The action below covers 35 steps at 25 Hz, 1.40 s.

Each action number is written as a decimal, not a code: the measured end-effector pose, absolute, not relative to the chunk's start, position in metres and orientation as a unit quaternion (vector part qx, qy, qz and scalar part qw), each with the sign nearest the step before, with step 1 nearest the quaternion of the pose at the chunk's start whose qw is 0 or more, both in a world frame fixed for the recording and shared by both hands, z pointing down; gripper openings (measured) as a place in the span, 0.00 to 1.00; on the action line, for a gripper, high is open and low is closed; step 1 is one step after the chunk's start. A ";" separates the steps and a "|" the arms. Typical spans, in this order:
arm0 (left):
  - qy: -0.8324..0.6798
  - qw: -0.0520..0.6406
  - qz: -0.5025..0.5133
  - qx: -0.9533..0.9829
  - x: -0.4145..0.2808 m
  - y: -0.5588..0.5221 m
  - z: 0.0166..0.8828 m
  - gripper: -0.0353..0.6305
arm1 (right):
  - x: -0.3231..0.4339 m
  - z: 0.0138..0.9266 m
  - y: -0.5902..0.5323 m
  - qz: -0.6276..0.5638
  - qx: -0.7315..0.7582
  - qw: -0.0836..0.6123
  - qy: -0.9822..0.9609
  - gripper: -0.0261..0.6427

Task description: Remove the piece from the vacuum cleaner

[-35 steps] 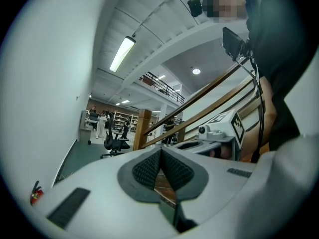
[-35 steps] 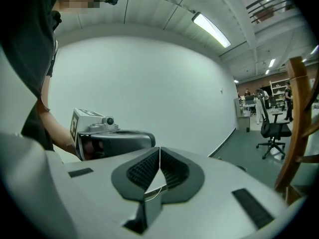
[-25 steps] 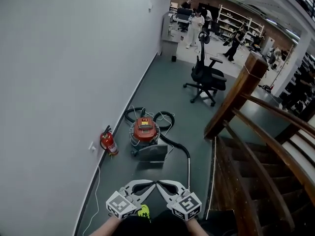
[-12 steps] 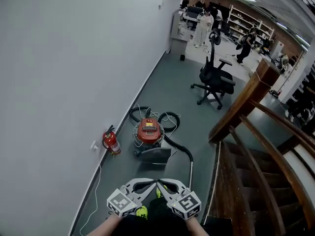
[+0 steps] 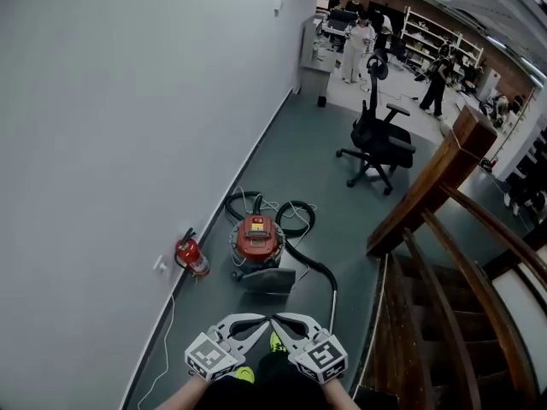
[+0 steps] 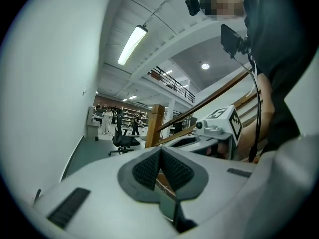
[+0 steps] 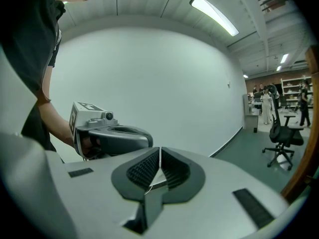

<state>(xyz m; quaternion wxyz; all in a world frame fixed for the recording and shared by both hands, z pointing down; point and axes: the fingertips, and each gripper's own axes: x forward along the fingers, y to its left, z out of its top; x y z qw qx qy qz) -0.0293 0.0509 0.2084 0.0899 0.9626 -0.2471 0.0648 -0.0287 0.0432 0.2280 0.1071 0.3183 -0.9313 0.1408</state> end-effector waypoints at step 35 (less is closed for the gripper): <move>-0.311 0.122 0.131 0.933 0.022 -0.050 0.274 0.07 | 0.018 0.287 -0.059 0.176 0.220 0.147 -0.948 0.06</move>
